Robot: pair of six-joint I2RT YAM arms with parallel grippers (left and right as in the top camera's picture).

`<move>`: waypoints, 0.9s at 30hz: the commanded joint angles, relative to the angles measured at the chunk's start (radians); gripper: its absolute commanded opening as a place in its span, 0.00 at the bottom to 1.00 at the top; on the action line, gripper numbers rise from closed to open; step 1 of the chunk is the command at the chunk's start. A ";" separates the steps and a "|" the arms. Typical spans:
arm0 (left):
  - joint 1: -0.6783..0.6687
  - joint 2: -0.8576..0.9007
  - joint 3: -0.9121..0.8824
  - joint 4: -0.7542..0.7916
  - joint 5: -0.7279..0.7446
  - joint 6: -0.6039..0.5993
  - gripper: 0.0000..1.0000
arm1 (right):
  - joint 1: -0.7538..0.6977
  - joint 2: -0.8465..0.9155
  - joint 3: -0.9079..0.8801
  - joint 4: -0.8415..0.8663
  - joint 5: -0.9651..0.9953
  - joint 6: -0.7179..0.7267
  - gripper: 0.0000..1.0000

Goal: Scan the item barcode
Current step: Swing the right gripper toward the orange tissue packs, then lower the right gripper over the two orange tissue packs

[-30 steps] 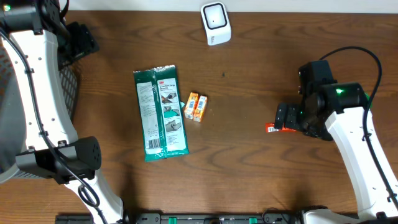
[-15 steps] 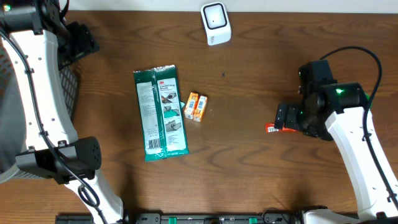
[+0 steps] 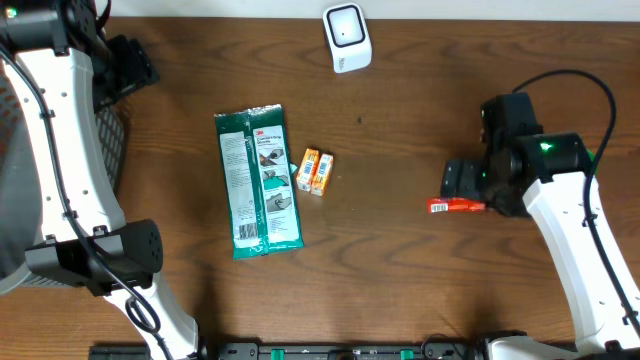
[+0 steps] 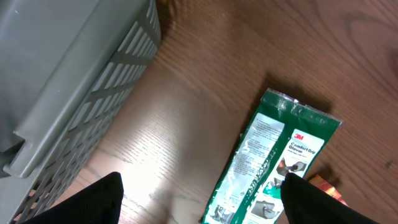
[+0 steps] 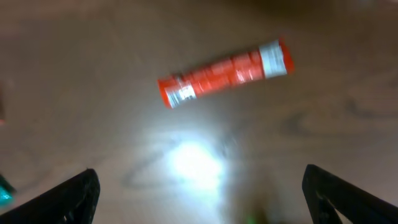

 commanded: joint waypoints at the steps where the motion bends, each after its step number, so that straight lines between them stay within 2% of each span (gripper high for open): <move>1: 0.004 0.008 0.004 -0.056 -0.013 0.014 0.82 | -0.002 -0.010 0.001 0.061 -0.066 0.019 0.99; 2: 0.004 0.008 0.004 -0.056 -0.013 0.014 0.82 | -0.002 -0.009 -0.002 0.087 -0.090 0.019 0.88; 3: 0.004 0.008 0.004 -0.056 -0.013 0.014 0.82 | -0.002 -0.006 -0.007 0.112 -0.113 0.023 0.47; 4: 0.004 0.008 0.004 -0.056 -0.013 0.014 0.82 | -0.001 -0.003 -0.016 0.132 -0.130 0.052 0.16; 5: 0.004 0.008 0.004 -0.056 -0.013 0.014 0.82 | -0.001 0.002 -0.027 0.146 -0.133 0.089 0.01; 7: 0.004 0.008 0.004 -0.056 -0.013 0.014 0.82 | 0.001 0.014 -0.065 0.191 -0.132 0.139 0.01; 12: 0.004 0.008 0.004 -0.056 -0.013 0.014 0.82 | 0.032 0.075 -0.208 0.375 -0.156 0.137 0.01; 18: 0.004 0.008 0.004 -0.056 -0.013 0.014 0.82 | 0.064 0.209 -0.324 0.604 -0.183 0.069 0.01; 22: 0.004 0.008 0.004 -0.056 -0.013 0.014 0.82 | 0.062 0.297 -0.325 0.634 -0.180 0.066 0.01; 27: 0.004 0.008 0.004 -0.056 -0.013 0.014 0.82 | 0.052 0.370 -0.325 0.556 -0.117 0.076 0.01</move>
